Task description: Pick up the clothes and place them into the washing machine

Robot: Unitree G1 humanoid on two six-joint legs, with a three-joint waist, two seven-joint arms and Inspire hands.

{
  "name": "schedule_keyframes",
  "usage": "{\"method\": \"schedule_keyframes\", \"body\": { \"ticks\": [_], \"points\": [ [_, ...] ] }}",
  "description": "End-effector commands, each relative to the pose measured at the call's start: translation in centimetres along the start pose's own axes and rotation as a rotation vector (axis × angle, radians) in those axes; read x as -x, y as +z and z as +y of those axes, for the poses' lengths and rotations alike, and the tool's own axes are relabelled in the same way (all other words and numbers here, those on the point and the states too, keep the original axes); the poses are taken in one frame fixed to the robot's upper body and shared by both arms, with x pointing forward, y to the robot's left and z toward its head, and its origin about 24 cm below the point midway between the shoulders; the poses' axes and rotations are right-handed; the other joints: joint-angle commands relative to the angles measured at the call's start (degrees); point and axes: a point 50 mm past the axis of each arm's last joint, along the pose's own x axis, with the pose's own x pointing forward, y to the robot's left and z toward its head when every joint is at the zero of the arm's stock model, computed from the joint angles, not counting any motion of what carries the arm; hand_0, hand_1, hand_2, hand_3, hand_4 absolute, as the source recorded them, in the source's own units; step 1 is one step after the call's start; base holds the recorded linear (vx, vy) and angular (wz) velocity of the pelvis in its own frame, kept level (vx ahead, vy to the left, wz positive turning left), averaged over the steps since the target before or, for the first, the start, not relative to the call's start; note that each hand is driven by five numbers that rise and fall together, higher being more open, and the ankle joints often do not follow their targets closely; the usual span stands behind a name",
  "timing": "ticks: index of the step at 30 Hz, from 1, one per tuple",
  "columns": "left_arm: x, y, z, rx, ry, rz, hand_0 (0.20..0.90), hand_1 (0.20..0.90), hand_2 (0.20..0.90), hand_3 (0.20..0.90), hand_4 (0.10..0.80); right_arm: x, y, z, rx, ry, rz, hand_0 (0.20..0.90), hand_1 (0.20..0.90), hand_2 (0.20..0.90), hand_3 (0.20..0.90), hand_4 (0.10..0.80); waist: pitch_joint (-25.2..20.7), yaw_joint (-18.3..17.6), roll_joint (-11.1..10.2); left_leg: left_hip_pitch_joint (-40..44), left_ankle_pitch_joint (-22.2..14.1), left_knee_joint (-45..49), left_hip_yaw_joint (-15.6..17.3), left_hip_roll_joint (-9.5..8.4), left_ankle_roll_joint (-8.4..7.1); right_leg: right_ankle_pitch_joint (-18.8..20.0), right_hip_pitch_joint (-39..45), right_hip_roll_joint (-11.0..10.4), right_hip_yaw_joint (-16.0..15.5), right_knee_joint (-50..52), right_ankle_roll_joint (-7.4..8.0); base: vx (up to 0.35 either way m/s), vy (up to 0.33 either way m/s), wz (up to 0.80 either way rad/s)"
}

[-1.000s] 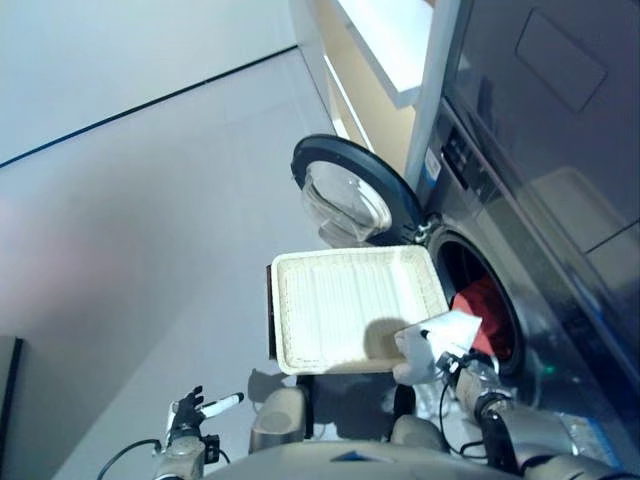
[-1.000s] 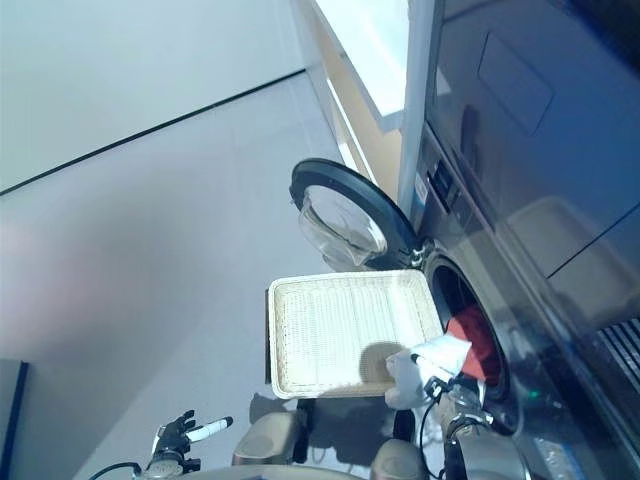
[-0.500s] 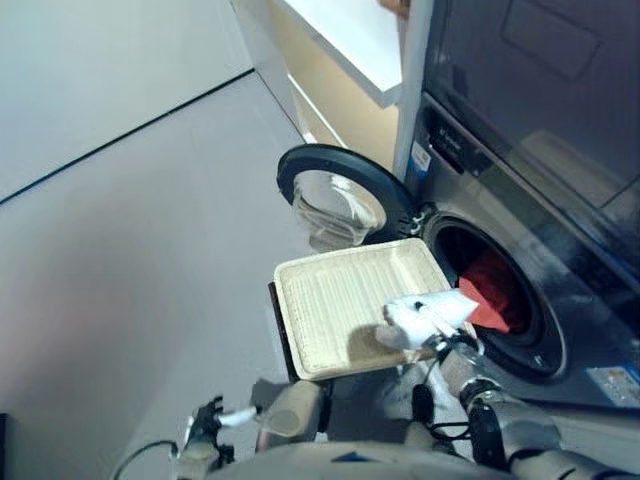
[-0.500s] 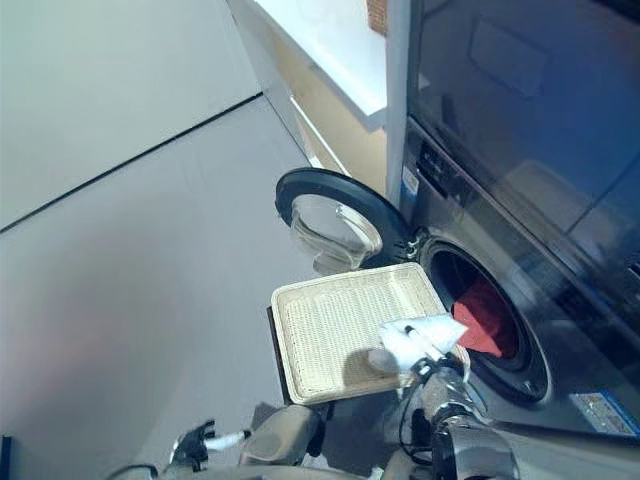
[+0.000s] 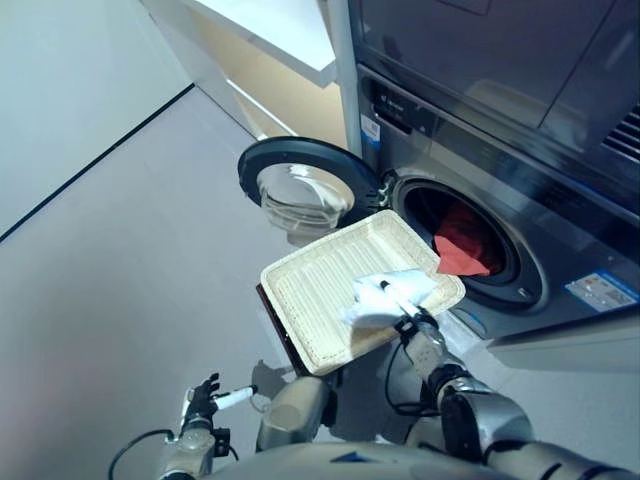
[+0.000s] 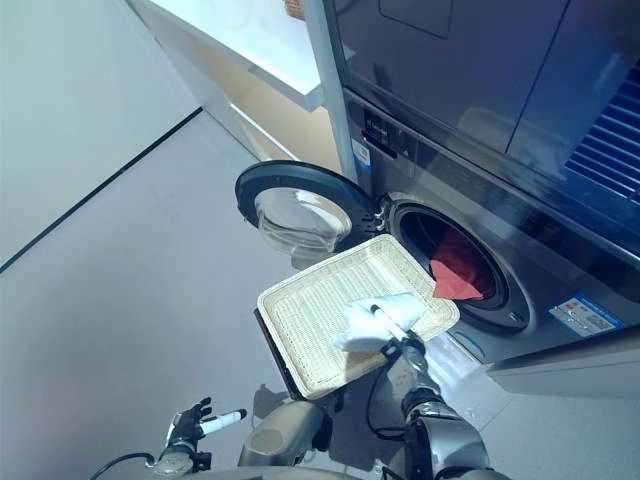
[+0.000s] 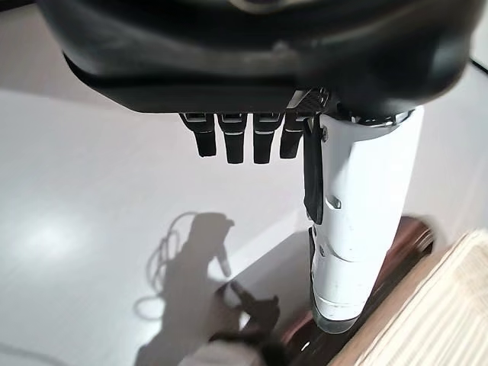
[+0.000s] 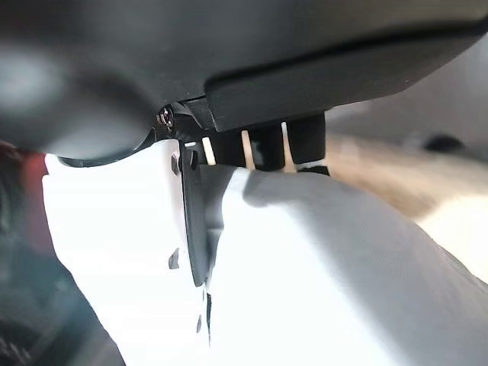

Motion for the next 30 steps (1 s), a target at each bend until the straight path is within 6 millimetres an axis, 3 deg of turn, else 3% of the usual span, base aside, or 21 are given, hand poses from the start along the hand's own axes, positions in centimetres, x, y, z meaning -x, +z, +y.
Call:
{"method": "schedule_keyframes", "body": {
  "ticks": [1,8,10,14,17,22,30],
  "points": [
    [-0.4,1.2,0.2,-0.045,0.018,-0.039,0.9,0.9,0.9,0.9,0.8,0.5,6.2,4.2,-0.161,0.094,-0.184,0.2,0.2,0.2,0.2,0.3,4.45,-1.18,5.42,0.93,-0.23,3.24,-3.27,4.24,-4.43,-0.07,4.66,0.61,1.21,-0.27,-2.88,-0.09,0.008,-0.01],
    [-0.3,1.4,-0.6,-0.014,0.003,-0.039,0.9,0.9,0.9,0.9,0.8,1.6,10.4,6.6,-0.254,0.141,-0.298,0.2,0.2,0.2,0.2,0.3,9.44,-3.16,8.19,-0.82,0.23,3.91,-3.52,4.45,-4.68,0.42,3.91,0.48,1.47,-0.27,-2.85,-0.09,0.002,0.02],
    [-0.3,1.5,-1.1,-0.002,-0.01,-0.041,0.9,0.9,0.9,0.9,0.8,2.3,12.7,7.6,-0.301,0.156,-0.353,0.2,0.2,0.2,0.2,0.3,11.82,-4.23,9.46,-1.54,0.47,4.04,-3.59,4.37,-4.86,0.78,3.26,0.15,1.57,-0.27,-2.8,-0.087,0.011,-0.17],
    [0.1,1.0,-2.3,0.01,-0.044,-0.027,0.9,0.9,0.9,0.9,0.8,3.7,16.4,9.0,-0.342,0.179,-0.444,0.2,0.2,0.2,0.2,0.3,12.26,-4.82,10.95,-3.96,0.8,3.71,-3.1,4.51,-5.14,1.04,0.73,-0.52,1.62,-0.27,-2.67,-0.028,0.026,0.1],
    [0.2,0.9,-2.6,0.014,-0.052,-0.021,0.9,0.9,0.9,0.9,0.8,4.2,17.1,9.5,-0.35,0.192,-0.467,0.2,0.2,0.2,0.2,0.3,12.26,-4.85,11.26,-4.52,0.89,3.66,-2.88,4.47,-5.2,1.1,0.13,-0.66,1.65,-0.27,-2.64,-0.006,0.027,0.01],
    [0.5,0.9,-3.6,0.011,-0.09,-0.028,0.9,0.9,0.9,0.9,0.8,5.4,20.0,10.6,-0.356,0.21,-0.532,0.2,0.2,0.2,0.2,0.3,12.26,-5.41,12.28,-6.22,0.85,3.29,-1.24,4.66,-6.04,1.44,-2.43,-2.29,1.11,-0.27,-2.34,0.016,0.043,0.01],
    [0.6,0.8,-3.9,0.014,-0.098,-0.036,0.9,0.9,0.9,0.9,0.8,6.7,21.6,11.5,-0.356,0.233,-0.595,0.2,0.2,0.2,0.2,0.3,12.26,-5.15,12.2,-9.13,0.98,3.53,-0.49,5.15,-7.3,2.13,-5.52,-3.8,0.8,-0.27,-2.02,0.018,0.008,0.03]
  ]
}}
